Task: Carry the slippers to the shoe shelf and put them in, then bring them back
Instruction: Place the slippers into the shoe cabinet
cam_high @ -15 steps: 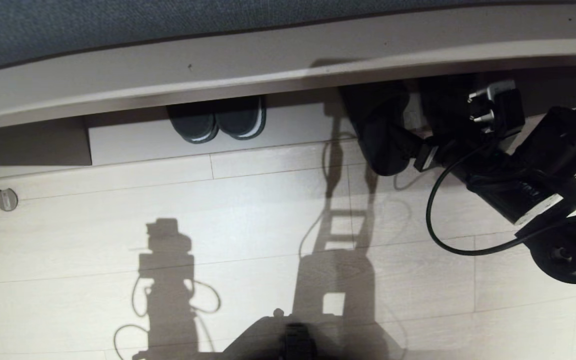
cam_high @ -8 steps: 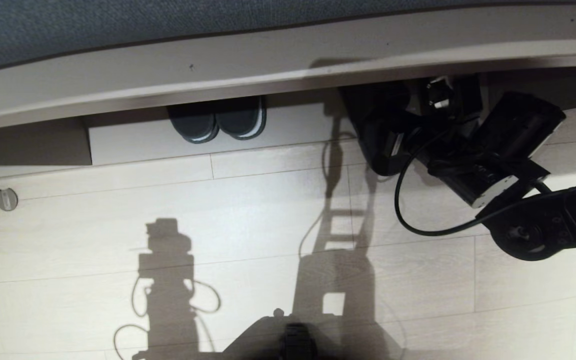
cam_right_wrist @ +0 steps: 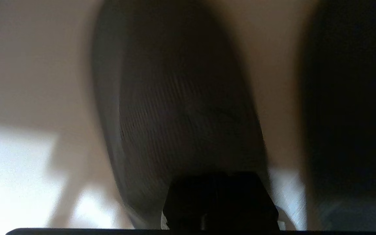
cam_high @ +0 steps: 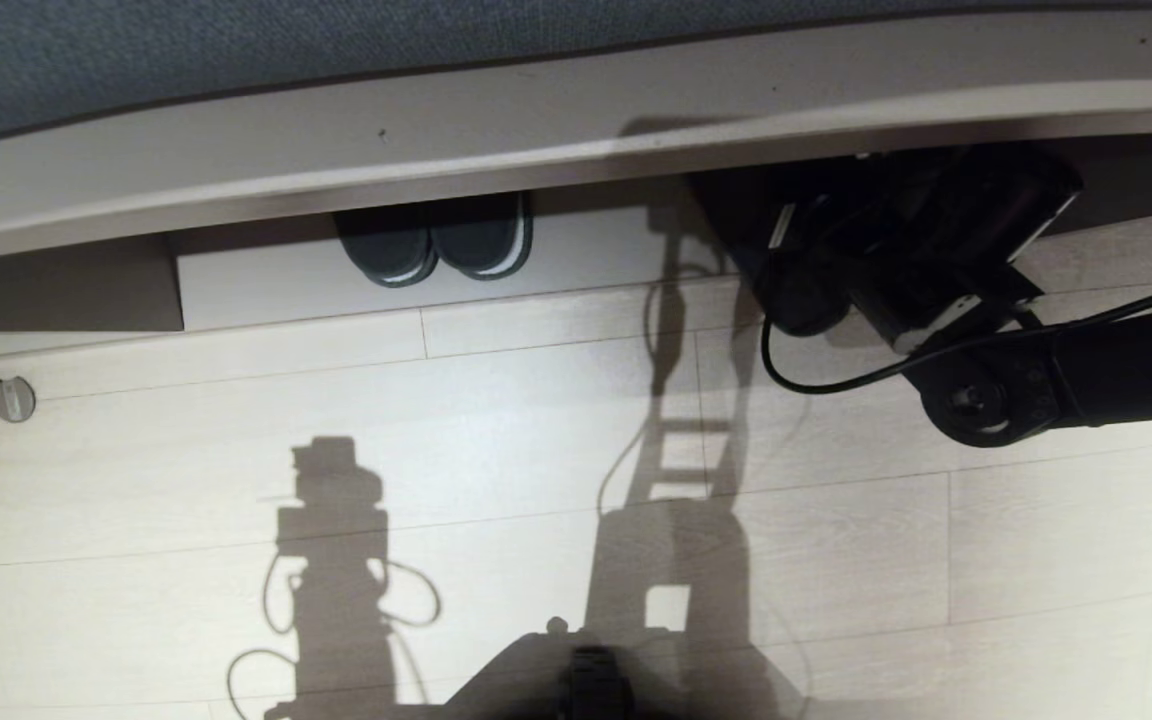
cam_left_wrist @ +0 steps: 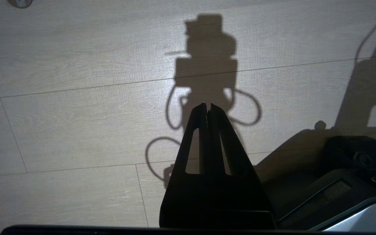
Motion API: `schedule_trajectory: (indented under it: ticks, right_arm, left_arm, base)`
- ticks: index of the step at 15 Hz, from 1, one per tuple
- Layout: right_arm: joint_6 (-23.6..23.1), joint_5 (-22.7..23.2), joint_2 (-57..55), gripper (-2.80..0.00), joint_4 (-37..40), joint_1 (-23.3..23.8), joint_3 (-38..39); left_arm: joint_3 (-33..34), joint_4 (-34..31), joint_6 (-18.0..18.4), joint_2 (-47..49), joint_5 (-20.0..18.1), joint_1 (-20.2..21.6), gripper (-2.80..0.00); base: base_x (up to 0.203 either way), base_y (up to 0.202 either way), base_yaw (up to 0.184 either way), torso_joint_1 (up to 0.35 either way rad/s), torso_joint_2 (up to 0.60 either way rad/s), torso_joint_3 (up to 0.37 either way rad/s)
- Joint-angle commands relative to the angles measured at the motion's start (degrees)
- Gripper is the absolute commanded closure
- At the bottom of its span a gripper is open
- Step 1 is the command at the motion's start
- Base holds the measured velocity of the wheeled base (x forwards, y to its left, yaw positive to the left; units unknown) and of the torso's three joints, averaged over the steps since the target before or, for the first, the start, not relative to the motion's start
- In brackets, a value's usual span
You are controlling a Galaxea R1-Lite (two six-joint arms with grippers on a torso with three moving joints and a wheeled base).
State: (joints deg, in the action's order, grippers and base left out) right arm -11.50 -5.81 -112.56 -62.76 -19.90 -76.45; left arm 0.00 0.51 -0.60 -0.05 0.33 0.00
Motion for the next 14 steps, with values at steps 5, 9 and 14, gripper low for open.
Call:
schedule_trajectory:
  ticks: [5,9,14]
  right_arm:
    - [-0.1,-10.4,-5.5,0.0,-0.2,0.1,-10.0]
    - [-0.3,-14.1,-5.4,0.0,-0.3,0.1,-10.1]
    - [0.4,-14.3,-2.8,0.0,1.1,-1.2,-9.2]
  left_arm:
    - [0.0,0.0,0.0,0.0,0.0,0.1,0.0]
    - [0.0,0.0,0.0,0.0,-0.1,0.1,0.0]
    - [0.0,0.0,0.0,0.0,0.0,0.1,0.0]
  base:
    - [0.0,0.0,0.0,0.0,0.0,0.0]
    - [0.0,0.0,0.0,0.0,0.0,0.0]
    - [0.0,0.0,0.0,0.0,0.0,0.0]
